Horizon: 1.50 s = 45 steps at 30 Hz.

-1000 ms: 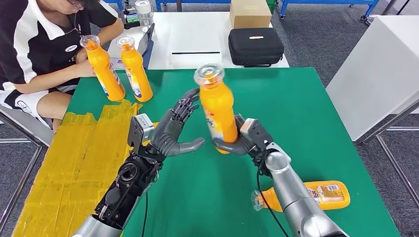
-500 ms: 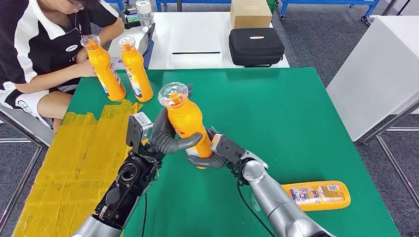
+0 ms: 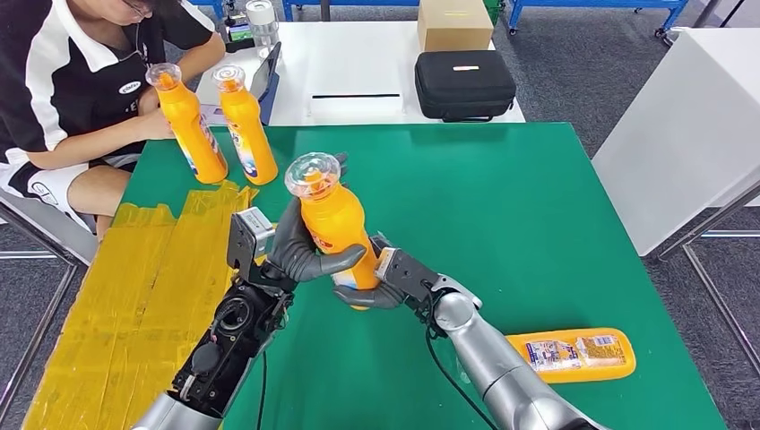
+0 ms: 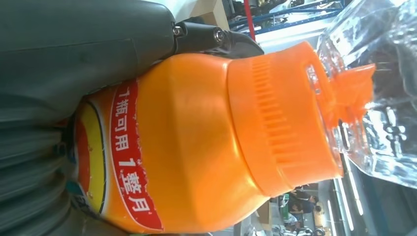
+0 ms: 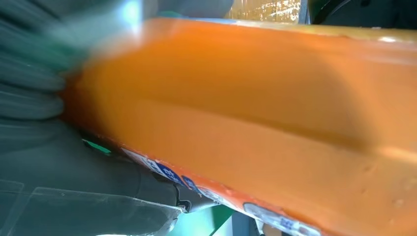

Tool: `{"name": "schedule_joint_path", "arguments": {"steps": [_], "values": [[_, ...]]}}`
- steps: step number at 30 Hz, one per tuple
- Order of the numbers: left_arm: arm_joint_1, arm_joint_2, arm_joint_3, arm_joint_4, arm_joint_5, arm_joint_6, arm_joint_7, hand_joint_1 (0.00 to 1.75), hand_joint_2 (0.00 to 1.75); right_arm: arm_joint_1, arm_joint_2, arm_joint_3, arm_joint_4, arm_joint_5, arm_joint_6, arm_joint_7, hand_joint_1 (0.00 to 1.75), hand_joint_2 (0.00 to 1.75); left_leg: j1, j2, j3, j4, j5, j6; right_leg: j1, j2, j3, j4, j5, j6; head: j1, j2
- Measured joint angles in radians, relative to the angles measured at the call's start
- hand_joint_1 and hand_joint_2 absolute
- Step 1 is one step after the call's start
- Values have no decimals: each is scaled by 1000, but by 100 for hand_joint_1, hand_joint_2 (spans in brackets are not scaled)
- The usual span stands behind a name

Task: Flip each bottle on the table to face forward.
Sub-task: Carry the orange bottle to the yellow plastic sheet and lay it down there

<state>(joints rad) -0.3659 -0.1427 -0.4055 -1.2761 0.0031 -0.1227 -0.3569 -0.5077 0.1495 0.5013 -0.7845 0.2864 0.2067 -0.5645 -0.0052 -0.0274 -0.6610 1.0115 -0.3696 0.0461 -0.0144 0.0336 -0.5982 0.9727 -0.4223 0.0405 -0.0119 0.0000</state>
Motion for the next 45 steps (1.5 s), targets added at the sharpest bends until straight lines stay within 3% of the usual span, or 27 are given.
{"name": "schedule_joint_path", "arguments": {"steps": [17,21,24,31,35,39,41,45], "values": [[11,2,11,-18,-1,16,-6,175,175,-2,0,24,-13,-27,-25,19,175,175,0,0,0,0,0,0,0,0,0,0,0,0,0,0],[12,3,11,-25,5,26,-8,175,175,1,-2,25,-29,-17,-58,20,2,175,0,0,0,0,0,0,0,0,0,0,0,0,0,0],[16,4,17,-29,-15,69,-18,175,175,12,-12,25,-68,5,-103,23,0,175,0,0,0,0,0,0,0,0,0,0,0,0,0,0],[24,22,89,-63,-196,297,-53,175,175,80,-76,-11,-251,9,-146,61,0,175,0,0,0,0,0,0,0,0,0,0,0,0,0,0],[28,36,120,-75,-492,526,-48,175,175,139,-113,-44,-353,39,-180,82,0,175,0,0,0,0,0,0,0,0,0,0,0,0,0,0],[22,67,153,-64,-1103,778,63,175,175,217,-156,-94,-478,62,-198,99,0,175,0,0,0,0,0,0,0,0,-1,0,0,0,0,0],[14,83,171,-50,-1356,811,124,175,175,243,-171,-115,-531,69,-196,109,0,175,0,0,0,0,0,0,0,0,-1,0,0,0,0,0],[-18,119,174,0,-1516,794,224,175,175,270,-193,-139,-599,65,-172,122,0,175,0,1,0,0,0,-1,0,0,-2,0,0,0,0,0]]}}
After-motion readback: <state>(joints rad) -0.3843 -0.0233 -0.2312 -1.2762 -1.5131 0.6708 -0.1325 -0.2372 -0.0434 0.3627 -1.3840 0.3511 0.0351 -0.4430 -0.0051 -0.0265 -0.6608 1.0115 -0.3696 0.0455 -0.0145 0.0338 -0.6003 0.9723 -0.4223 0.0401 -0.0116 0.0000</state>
